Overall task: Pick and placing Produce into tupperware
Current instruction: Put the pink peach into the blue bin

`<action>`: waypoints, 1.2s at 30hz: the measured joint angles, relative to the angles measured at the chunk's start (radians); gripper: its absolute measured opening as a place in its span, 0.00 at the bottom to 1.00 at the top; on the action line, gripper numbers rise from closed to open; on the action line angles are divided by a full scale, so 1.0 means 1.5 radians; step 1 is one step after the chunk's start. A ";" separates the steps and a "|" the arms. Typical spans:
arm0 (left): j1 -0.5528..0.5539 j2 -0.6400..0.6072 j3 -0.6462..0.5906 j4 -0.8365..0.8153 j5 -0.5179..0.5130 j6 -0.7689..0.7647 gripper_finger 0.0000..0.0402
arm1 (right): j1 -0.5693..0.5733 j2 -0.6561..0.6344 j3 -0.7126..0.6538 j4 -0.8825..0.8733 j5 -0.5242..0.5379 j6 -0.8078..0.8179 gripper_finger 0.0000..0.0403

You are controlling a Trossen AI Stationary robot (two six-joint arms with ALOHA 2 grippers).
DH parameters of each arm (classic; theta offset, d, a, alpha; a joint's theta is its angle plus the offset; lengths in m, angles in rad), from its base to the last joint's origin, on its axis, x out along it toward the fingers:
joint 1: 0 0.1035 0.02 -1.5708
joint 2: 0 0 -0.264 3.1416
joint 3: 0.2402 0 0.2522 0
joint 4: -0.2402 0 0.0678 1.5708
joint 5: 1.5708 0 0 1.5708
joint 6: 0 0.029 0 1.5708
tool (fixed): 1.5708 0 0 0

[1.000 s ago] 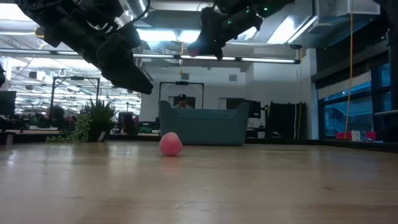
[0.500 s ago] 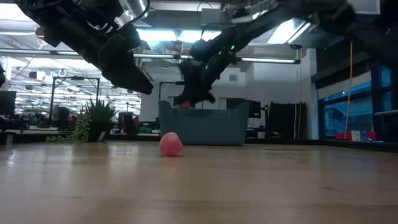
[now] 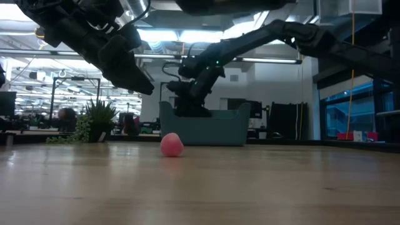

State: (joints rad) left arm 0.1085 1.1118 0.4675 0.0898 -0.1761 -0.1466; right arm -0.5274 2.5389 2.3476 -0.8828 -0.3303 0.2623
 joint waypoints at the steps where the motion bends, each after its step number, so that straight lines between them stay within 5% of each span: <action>1: 0.000 0.000 0.000 0.000 0.000 0.000 0.49 | 0.000 -0.002 0.005 -0.002 0.001 0.001 0.25; 11: 0.001 0.000 0.000 0.000 -0.004 0.000 0.49 | 0.000 -0.004 0.003 0.002 0.003 -0.023 0.41; 27: 0.001 0.000 0.000 -0.001 -0.005 0.000 0.49 | 0.000 -0.058 0.005 -0.076 0.015 -0.077 0.44; 36: 0.001 0.000 0.000 -0.001 -0.005 0.000 0.49 | 0.070 -0.182 0.002 -0.177 0.141 -0.144 0.44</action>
State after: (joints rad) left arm 0.1093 1.1118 0.4675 0.0887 -0.1829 -0.1463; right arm -0.4222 2.2665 2.3512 -1.1488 -0.1189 0.0462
